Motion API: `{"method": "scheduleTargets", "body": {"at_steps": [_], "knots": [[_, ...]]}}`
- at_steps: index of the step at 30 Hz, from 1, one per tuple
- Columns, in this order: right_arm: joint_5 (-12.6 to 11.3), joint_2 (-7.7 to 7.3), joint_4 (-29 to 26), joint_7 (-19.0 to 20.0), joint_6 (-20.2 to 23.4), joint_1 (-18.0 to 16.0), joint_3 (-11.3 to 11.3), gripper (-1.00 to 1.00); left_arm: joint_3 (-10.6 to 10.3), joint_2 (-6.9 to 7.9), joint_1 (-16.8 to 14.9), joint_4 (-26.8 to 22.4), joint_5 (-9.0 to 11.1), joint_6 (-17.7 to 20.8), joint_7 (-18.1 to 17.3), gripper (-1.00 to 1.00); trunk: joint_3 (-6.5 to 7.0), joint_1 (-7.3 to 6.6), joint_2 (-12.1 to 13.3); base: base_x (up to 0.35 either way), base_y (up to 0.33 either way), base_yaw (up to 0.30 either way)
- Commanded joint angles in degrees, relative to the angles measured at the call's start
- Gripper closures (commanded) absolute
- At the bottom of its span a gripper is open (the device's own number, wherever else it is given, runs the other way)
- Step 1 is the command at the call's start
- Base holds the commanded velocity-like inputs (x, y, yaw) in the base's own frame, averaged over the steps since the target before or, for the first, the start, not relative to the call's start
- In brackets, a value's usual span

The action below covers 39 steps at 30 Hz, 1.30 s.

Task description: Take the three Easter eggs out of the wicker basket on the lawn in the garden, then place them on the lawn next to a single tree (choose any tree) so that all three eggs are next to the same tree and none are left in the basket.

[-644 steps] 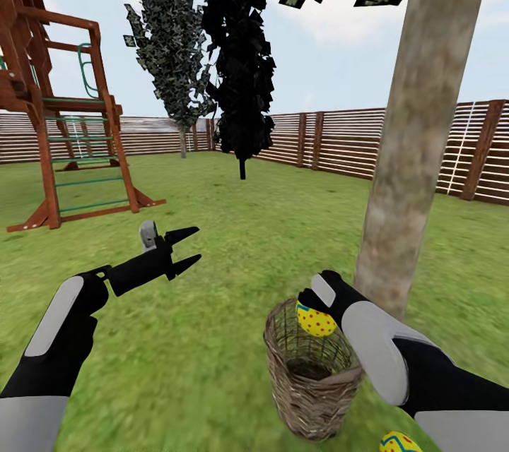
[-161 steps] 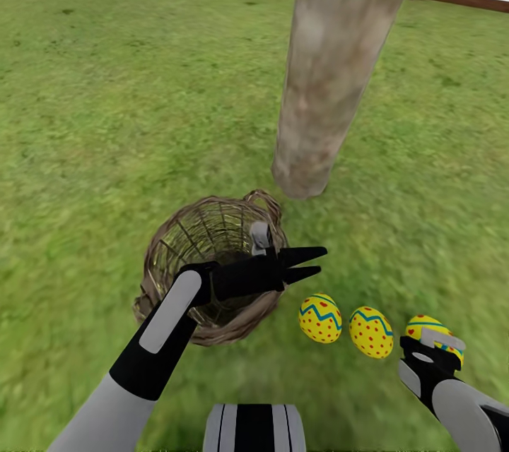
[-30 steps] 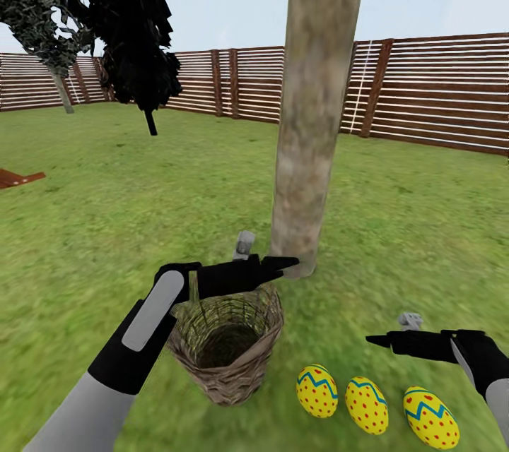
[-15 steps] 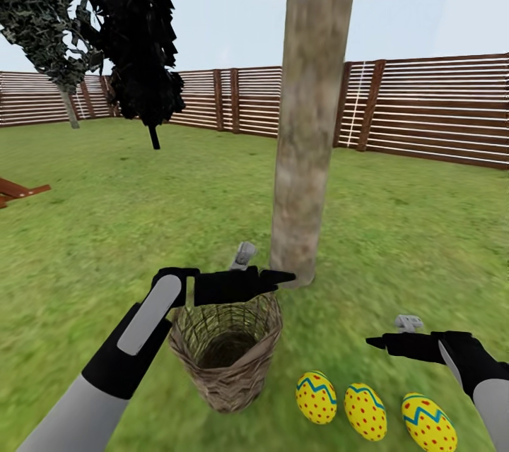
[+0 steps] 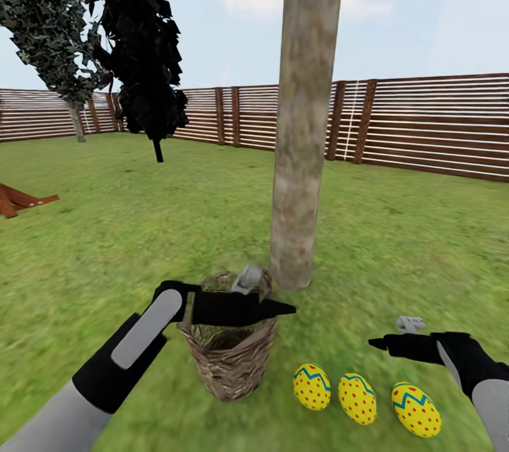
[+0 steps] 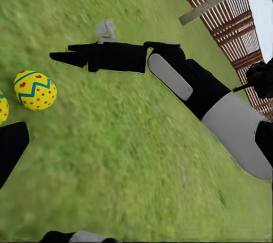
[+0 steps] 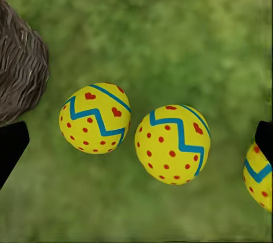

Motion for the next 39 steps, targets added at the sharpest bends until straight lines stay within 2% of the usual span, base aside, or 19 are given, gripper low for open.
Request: {"method": "scheduleTargets", "body": {"at_steps": [1, 3, 5, 6, 12, 13, 16, 18, 21, 22, 23, 27, 29, 30, 34, 35, 38, 39], "knots": [[0.5, 0.22, 0.1, -0.8, 0.3, 0.0, -0.5, -1.0, -0.7, 0.45, 0.0, 0.0, -0.1, 0.1, -0.2, -1.0, 0.17, -0.04, 0.0, -0.009, 0.0, 0.0], [0.5, 0.56, 0.3, -4.1, 0.4, 0.0, -0.5, -1.0, -2.3, 0.97, 0.0, 0.2, -0.2, 0.0, -0.1, -1.0, 0.61, -0.09, 0.0, -0.004, 0.0, 0.0], [0.5, 0.68, 0.4, -5.3, 0.4, 0.0, -0.5, -1.0, -3.7, 1.05, 0.0, 0.9, -0.4, -0.1, 0.1, -1.0, 1.06, -0.14, 0.0, -0.001, 0.0, 0.0], [0.4, 0.72, 0.4, -5.9, 0.5, 0.0, -0.4, -1.0, -5.1, 1.1, 0.1, 1.6, -0.4, -0.2, 0.8, -1.0, 1.28, -0.17, 0.1, 0.0, 0.0, 0.0], [0.4, 0.69, 1.9, -8.7, 0.5, 0.0, -0.4, -1.0, -10.4, 1.15, 0.6, 2.5, -0.3, -0.4, 7.1, -1.0, 2.61, -0.32, 0.1, 0.0, 0.0, 0.0], [0.4, 0.72, 2.8, -9.9, 0.5, 0.0, -0.4, -1.0, -12.1, 1.12, 0.7, 3.0, -0.3, -0.5, 8.8, -1.0, 2.83, -0.35, 0.2, 0.0, 0.0, 0.0], [0.4, 1.08, 4.0, -12.1, 0.5, 0.0, -0.4, -1.0, -15.2, 0.88, 1.2, 5.2, -0.2, -0.9, 10.9, -1.0, 3.49, -0.42, 0.2, 0.0, 0.0, 0.0], [0.4, 1.85, 4.6, -13.0, 0.5, 0.0, -0.4, -1.0, -16.4, 0.61, 2.2, 8.2, -0.4, -1.5, 11.6, -1.0, 3.94, -0.48, 0.2, 0.0, 0.0, 0.0], [0.9, 2.37, 6.7, -13.6, 0.4, 0.0, -0.4, -1.0, -16.9, 0.31, 2.8, 12.3, -0.5, -2.6, 11.7, -1.0, 4.6, -0.55, 0.3, 0.0, 0.0, 0.0], [1.4, 2.79, 7.4, -14.0, 0.4, 0.0, -0.4, -1.0, -17.5, 0.06, 3.1, 14.2, -0.6, -3.4, 11.8, -1.0, 4.82, -0.58, 0.3, 0.0, 0.0, 0.0], [2.3, 3.77, 8.0, -15.0, 0.2, 0.0, -0.4, -1.0, -19.6, -0.32, 3.3, 17.1, -0.6, -5.6, 11.8, -1.0, 5.04, -0.61, 0.3, 0.0, 0.0, 0.0], [3.5, 4.66, 9.5, -17.2, -2.5, 0.0, -0.4, -1.0, -24.3, -0.49, 3.5, 18.9, -0.7, -9.9, 11.8, -1.0, 5.93, -0.71, 0.3, 0.0, 0.0, 0.0], [3.6, 4.75, 10.4, -18.0, -3.3, 0.0, -0.4, -1.0, -25.5, -0.51, 3.5, 19.7, -0.7, -11.0, 11.9, -1.0, 6.37, -0.76, 0.4, 0.0, 0.0, 0.0], [3.6, 4.8, 11.0, -19.0, -3.7, 0.0, -0.4, -1.0, -26.2, -0.74, 3.5, 22.6, -0.7, -13.2, 11.9, -1.0, 6.59, -0.79, 0.4, 0.0, 0.0, 0.0], [3.4, 5.54, 11.7, -19.7, -3.9, 0.1, -0.4, -1.0, -27.5, -1.49, 3.5, 29.0, -0.7, -15.9, 11.8, -1.0, 7.47, -0.93, 0.5, 0.0, 0.0, 0.0], [3.6, 5.93, 12.9, -20.2, -4.0, 0.4, -0.4, -1.0, -29.2, -2.03, 3.5, 31.9, -0.6, -18.3, 11.9, -1.0, 7.65, -1.15, 0.9, 0.0, 0.0, 0.0], [3.6, 6.14, 13.9, -21.6, -4.1, 0.5, -0.4, -1.0, -31.5, -2.62, 3.5, 35.5, -0.6, -22.0, 11.8, -1.0, 8.19, -1.81, 2.1, 0.0, 0.0, 0.0], [3.4, 6.17, 14.3, -22.3, -6.0, 0.9, -0.4, -1.0, -32.3, -3.6, 3.5, 39.7, -0.6, -23.3, 11.8, -1.0, 8.37, -2.03, 2.5, 0.0, 0.0, 0.0]]}}
